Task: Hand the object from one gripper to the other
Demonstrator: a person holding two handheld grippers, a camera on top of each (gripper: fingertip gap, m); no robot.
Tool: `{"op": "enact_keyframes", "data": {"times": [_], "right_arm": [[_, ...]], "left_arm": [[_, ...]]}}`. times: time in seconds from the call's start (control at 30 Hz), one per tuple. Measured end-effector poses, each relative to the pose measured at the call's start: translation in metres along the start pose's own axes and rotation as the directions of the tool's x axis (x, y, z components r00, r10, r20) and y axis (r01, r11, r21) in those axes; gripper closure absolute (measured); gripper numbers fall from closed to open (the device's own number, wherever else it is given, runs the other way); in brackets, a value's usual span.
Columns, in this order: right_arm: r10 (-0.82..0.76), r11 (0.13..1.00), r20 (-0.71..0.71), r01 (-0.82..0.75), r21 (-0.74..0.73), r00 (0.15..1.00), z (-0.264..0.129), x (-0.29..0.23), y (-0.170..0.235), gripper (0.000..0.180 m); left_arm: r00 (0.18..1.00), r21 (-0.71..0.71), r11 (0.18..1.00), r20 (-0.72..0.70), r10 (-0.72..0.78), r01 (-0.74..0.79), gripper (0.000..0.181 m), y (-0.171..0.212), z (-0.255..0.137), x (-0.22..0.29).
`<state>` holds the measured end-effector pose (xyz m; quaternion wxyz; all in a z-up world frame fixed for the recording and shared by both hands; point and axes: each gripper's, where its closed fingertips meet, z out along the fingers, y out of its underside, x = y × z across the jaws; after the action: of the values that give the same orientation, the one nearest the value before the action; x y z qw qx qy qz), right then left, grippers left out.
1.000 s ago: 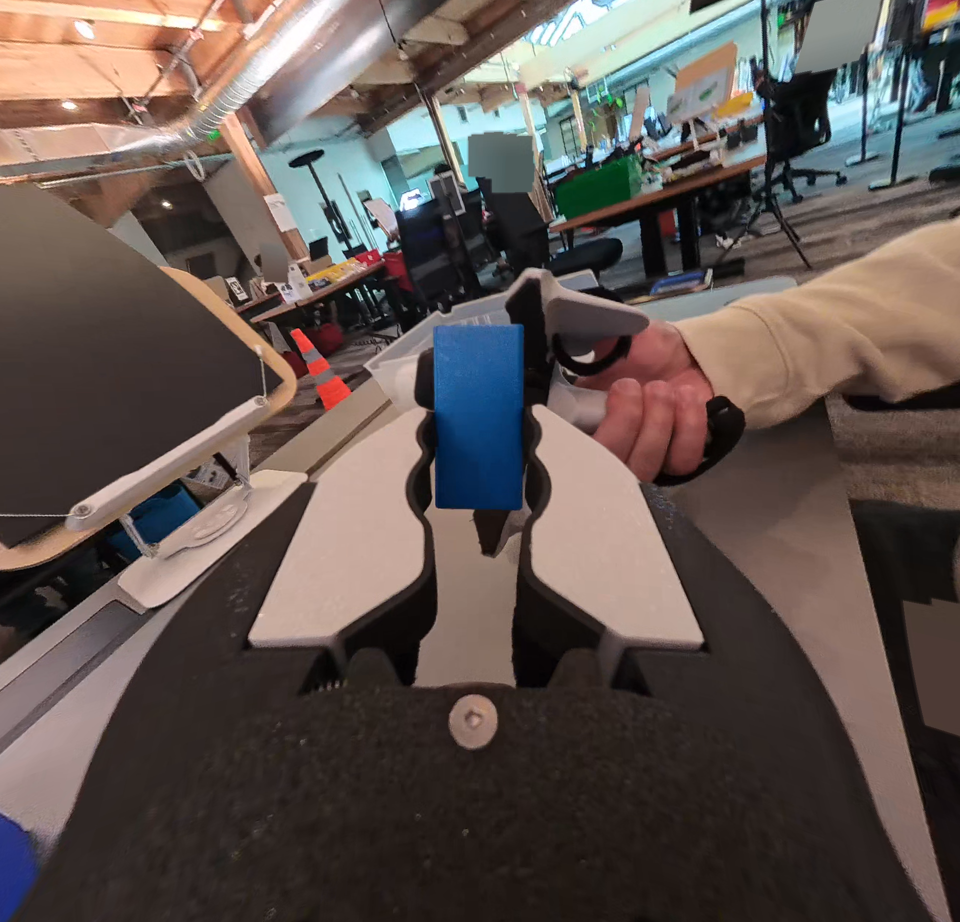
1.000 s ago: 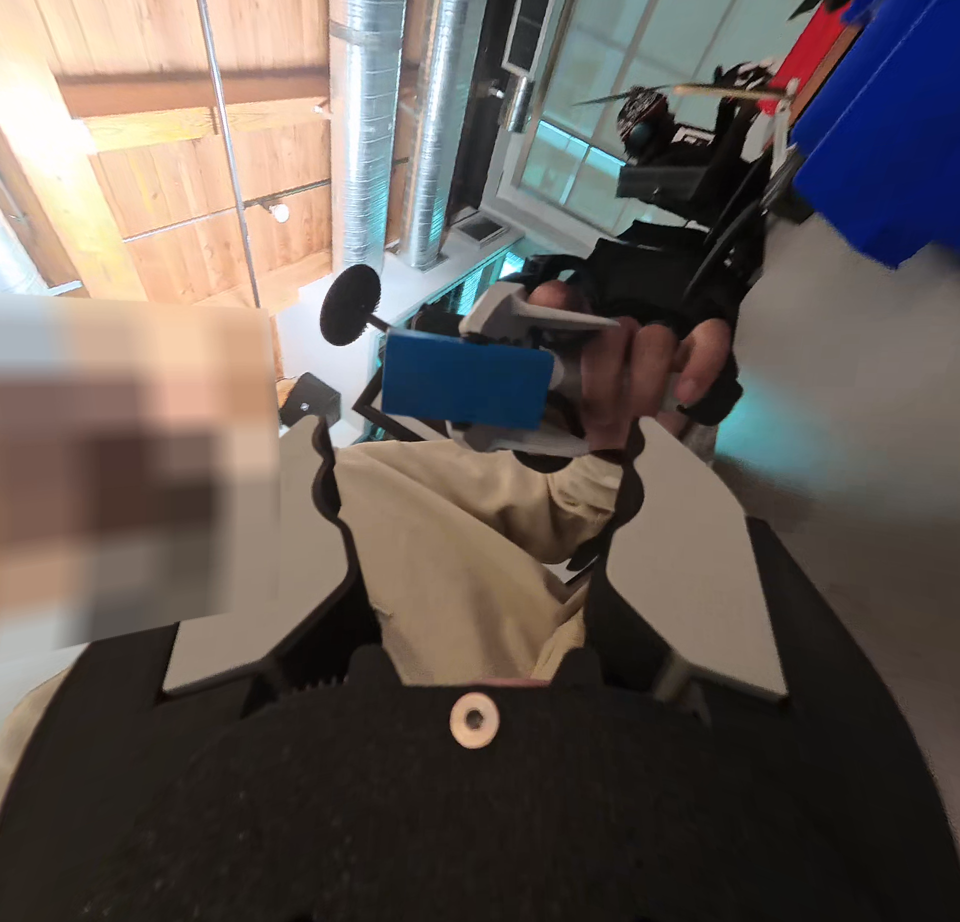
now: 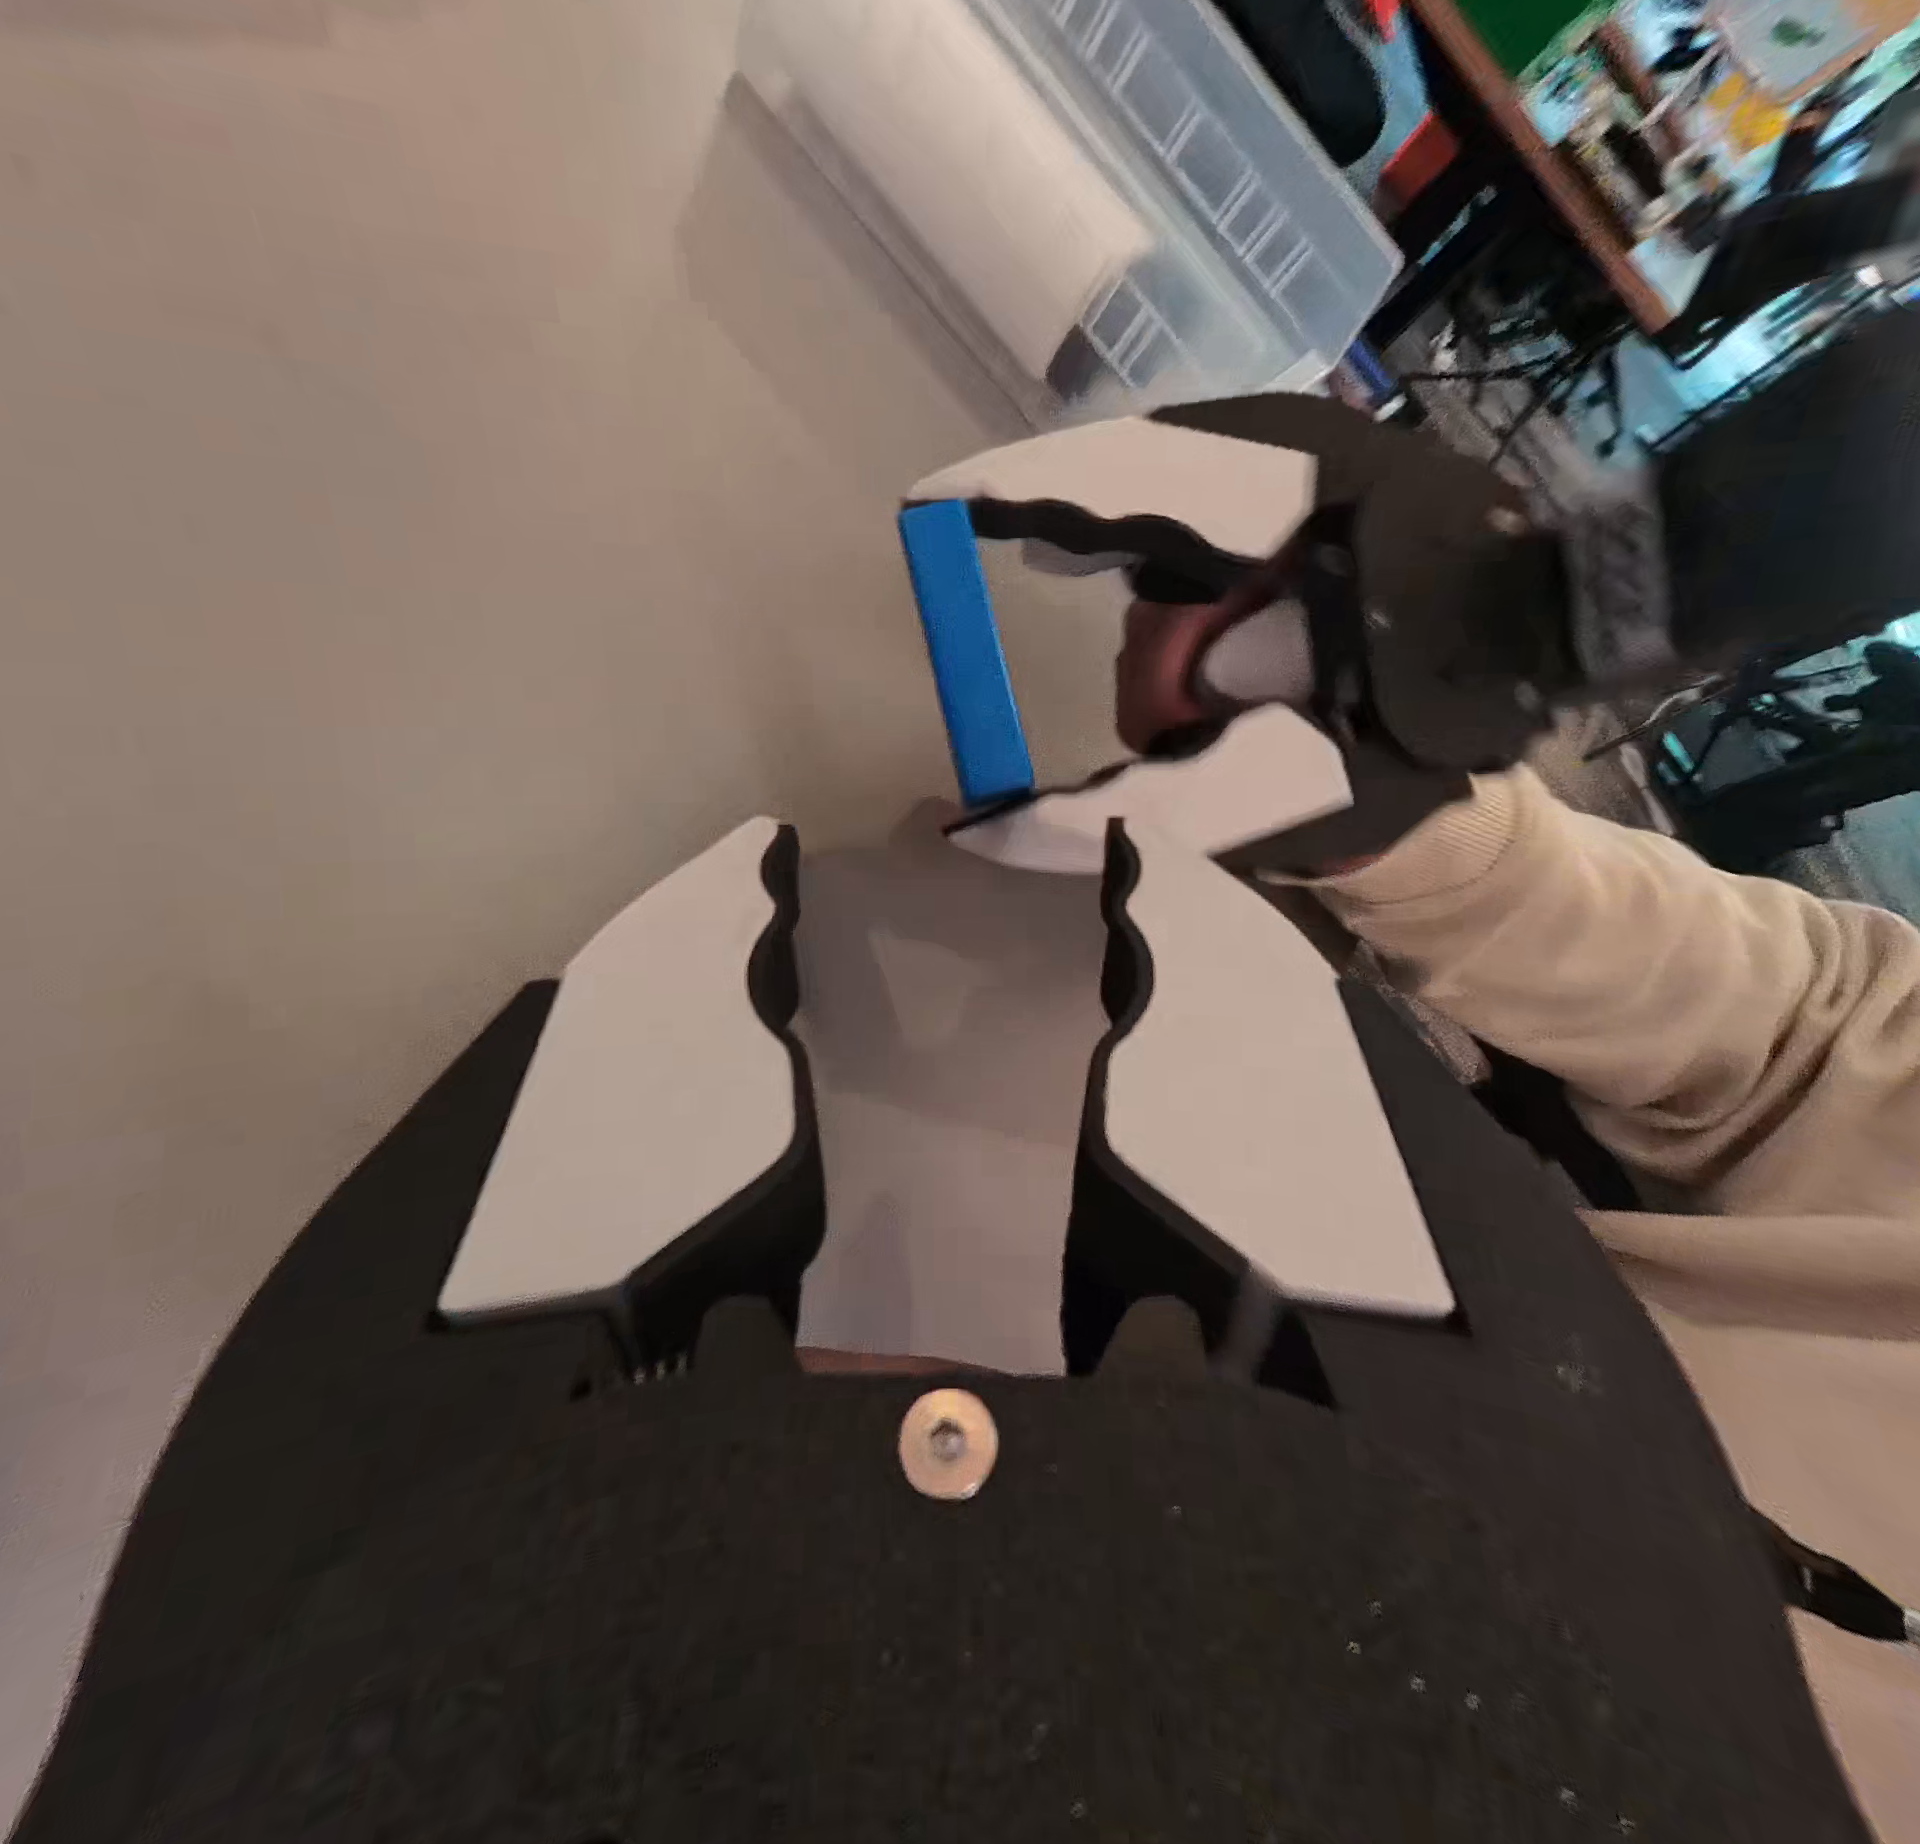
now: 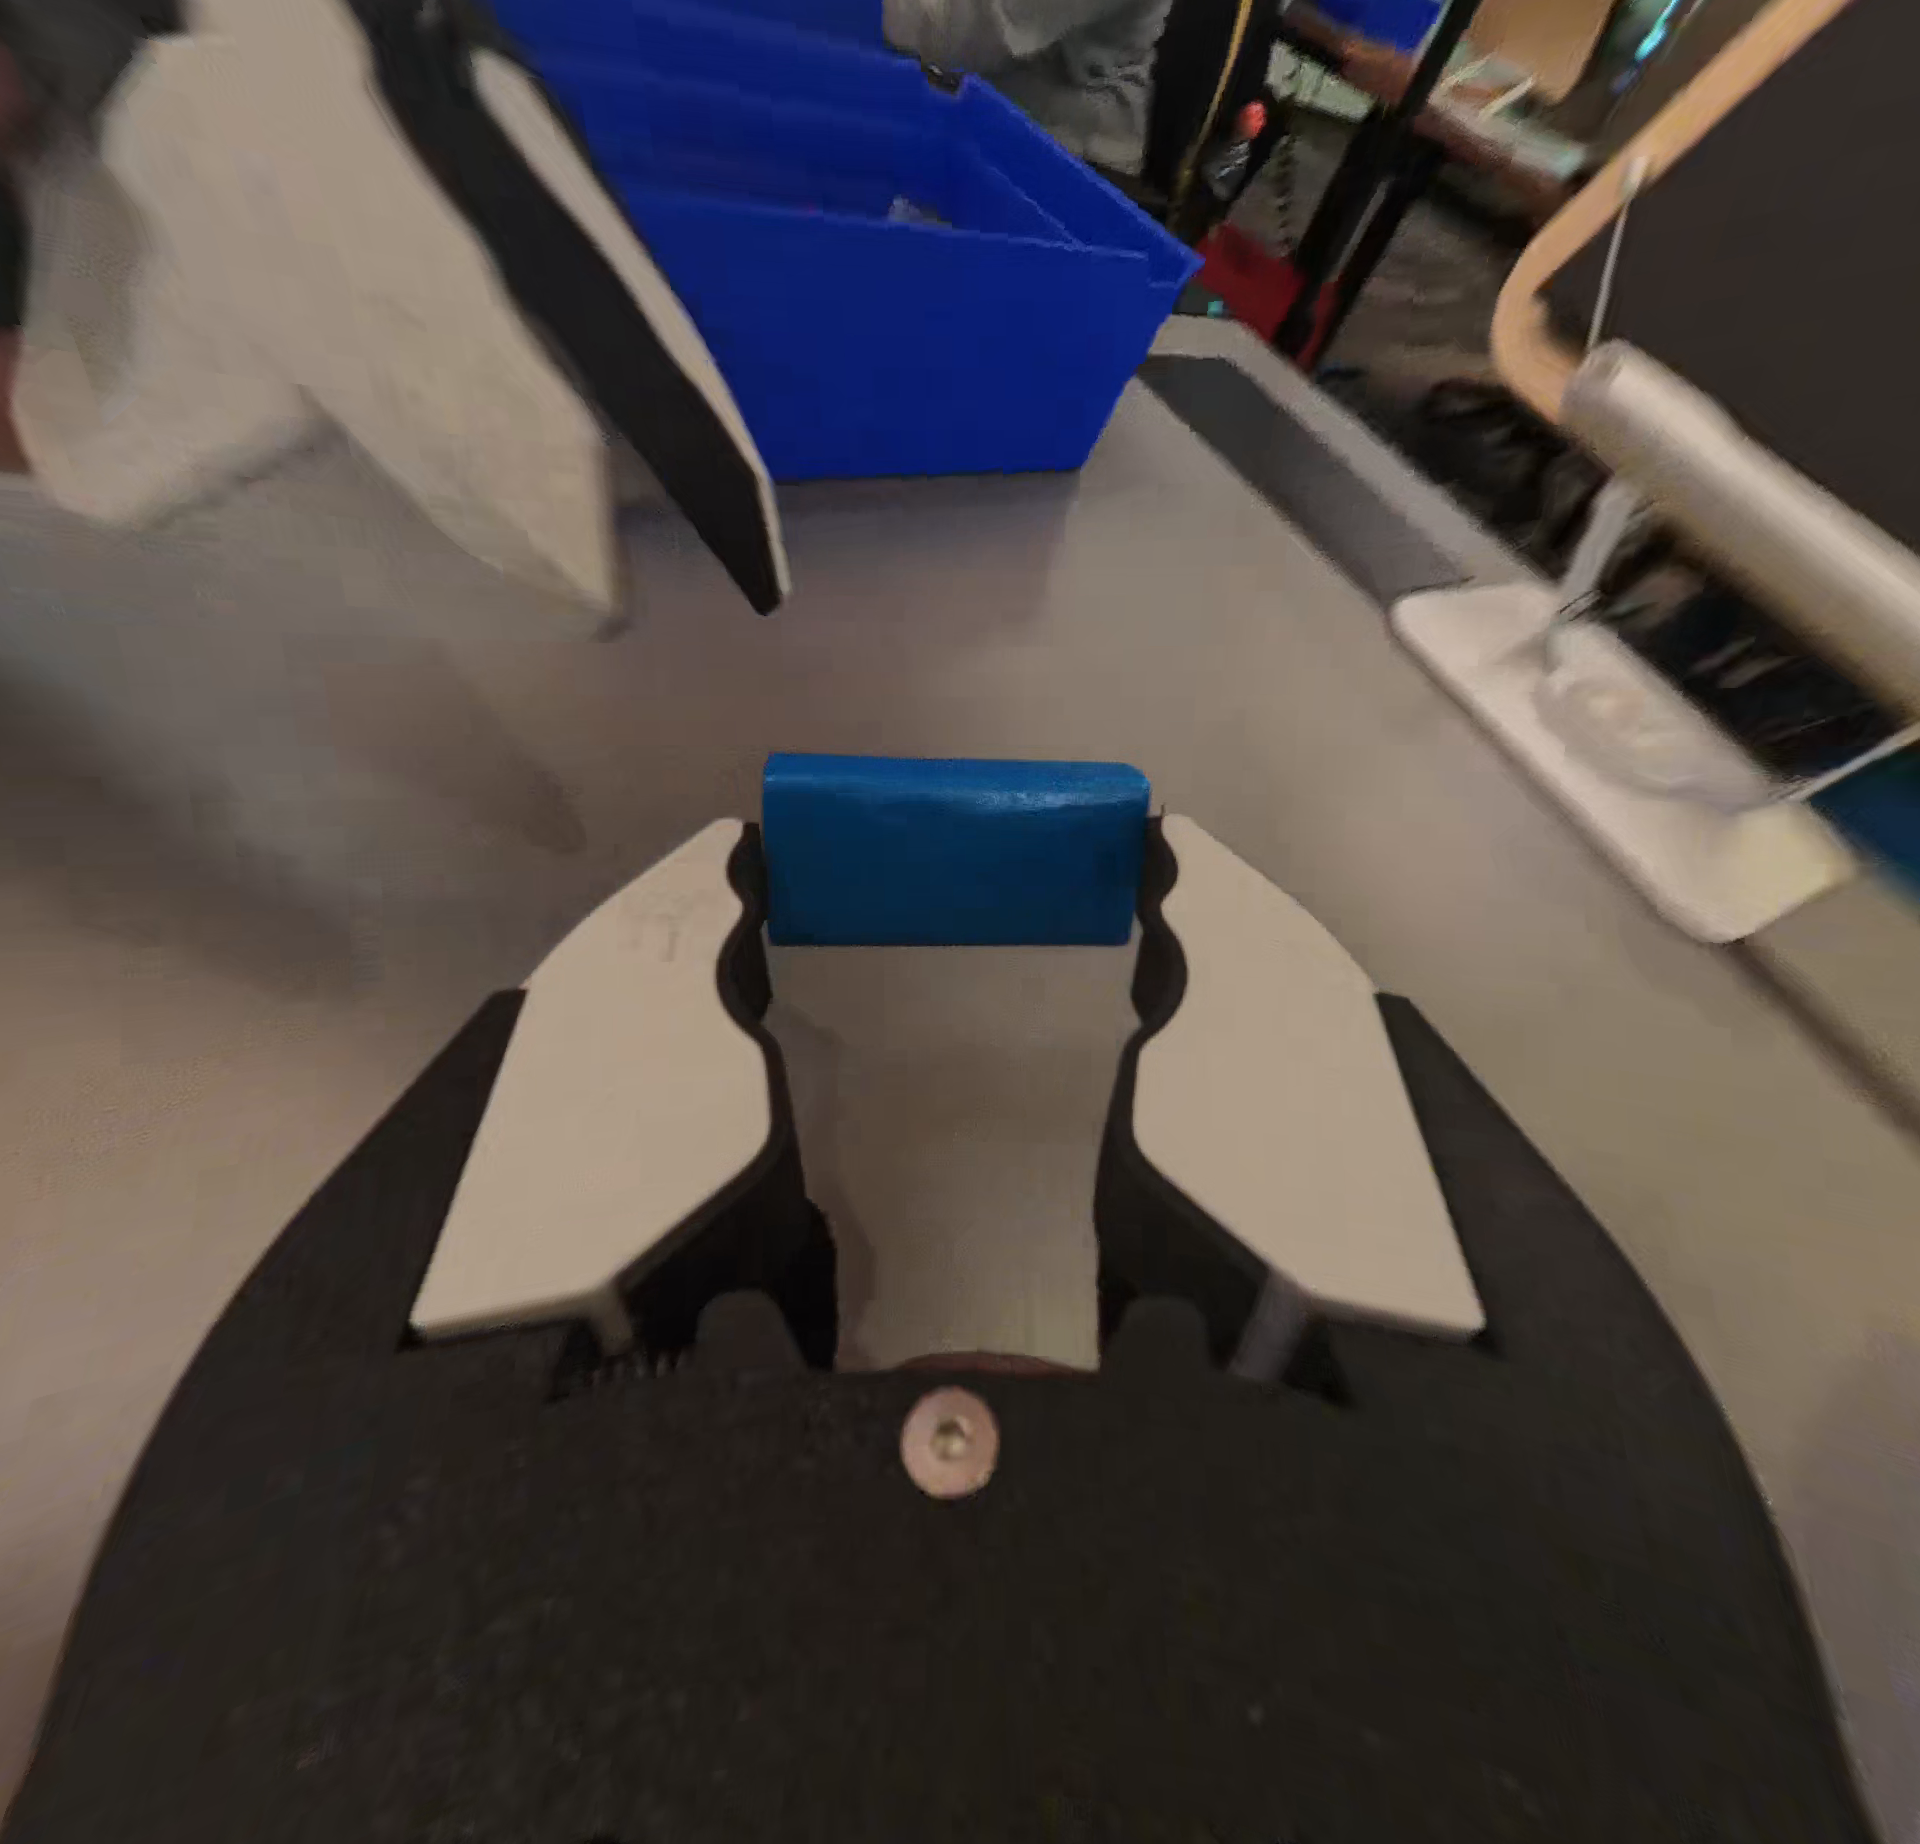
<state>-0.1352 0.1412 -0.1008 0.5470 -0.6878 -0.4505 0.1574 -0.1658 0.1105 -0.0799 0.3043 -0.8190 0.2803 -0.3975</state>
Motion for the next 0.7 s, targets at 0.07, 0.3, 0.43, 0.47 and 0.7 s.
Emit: {"op": "enact_keyframes", "data": {"times": [0.07,0.3,0.43,0.47,0.7], "right_arm": [[-0.189,0.982,-0.077,0.187,-0.032,0.979,0.002,-0.009,-0.008,0.111],[-0.56,0.827,-0.143,0.542,-0.145,0.816,0.008,-0.042,-0.013,0.111],[-0.555,0.83,-0.126,0.537,-0.149,0.822,0.014,-0.045,-0.006,0.111],[-0.536,0.843,-0.114,0.521,-0.137,0.837,0.014,-0.045,-0.005,0.111],[0.011,1.0,0.069,-0.01,-0.011,0.998,0.003,-0.035,0.001,0.122]], "left_arm": [[0.999,-0.042,0.999,0.043,0.014,-0.013,0.127,0.004,0.008,-0.006],[1.0,-0.085,0.996,-0.015,0.001,-0.002,0.146,0.022,0.018,-0.007],[0.998,-0.092,0.995,-0.049,0.026,-0.031,0.165,0.028,0.019,-0.005],[0.998,-0.085,0.995,-0.051,0.046,-0.05,0.165,0.029,0.019,-0.006],[0.959,0.122,0.985,-0.245,0.145,-0.118,0.165,0.014,-0.004,-0.008]]}}
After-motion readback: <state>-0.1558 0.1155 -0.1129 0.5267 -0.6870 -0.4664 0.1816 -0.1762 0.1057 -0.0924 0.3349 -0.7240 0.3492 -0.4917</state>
